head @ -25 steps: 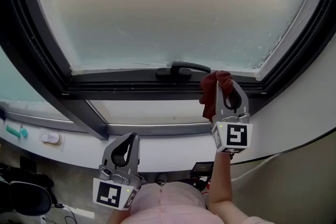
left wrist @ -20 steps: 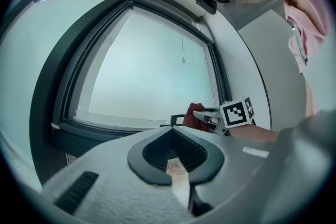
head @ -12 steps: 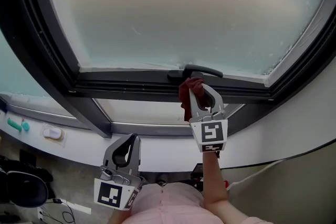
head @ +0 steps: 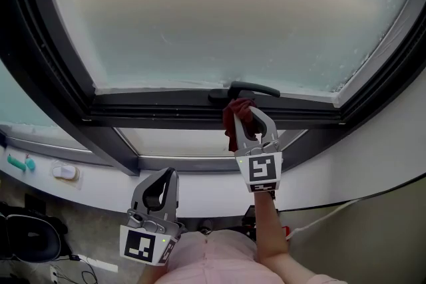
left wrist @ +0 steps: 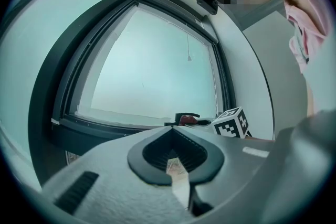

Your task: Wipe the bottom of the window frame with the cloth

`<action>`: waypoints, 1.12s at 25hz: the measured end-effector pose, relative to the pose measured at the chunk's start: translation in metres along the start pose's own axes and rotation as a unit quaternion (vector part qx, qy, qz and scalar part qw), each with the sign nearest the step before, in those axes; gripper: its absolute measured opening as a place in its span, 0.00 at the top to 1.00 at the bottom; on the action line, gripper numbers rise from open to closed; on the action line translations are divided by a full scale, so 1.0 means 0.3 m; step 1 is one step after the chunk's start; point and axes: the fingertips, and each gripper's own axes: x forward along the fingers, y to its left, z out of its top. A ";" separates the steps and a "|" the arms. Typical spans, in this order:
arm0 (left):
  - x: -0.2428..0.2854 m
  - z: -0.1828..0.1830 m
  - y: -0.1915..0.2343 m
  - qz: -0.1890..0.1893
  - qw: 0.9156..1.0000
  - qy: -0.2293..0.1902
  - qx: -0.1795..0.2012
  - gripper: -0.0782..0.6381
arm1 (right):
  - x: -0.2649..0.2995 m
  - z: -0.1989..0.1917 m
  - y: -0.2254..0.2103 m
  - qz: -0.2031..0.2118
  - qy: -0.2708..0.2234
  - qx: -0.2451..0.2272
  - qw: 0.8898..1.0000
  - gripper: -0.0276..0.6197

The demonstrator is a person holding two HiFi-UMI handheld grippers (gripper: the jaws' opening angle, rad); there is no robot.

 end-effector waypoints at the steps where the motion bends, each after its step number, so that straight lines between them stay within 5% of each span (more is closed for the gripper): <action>1: 0.003 0.000 -0.001 -0.001 1.000 0.000 0.000 0.89 | 0.000 -0.001 0.000 0.001 0.000 -0.001 1.000 0.86; 28: -0.003 0.002 -0.040 0.007 1.000 0.000 0.005 0.89 | -0.035 -0.025 -0.081 -0.001 0.001 -0.005 1.000 0.86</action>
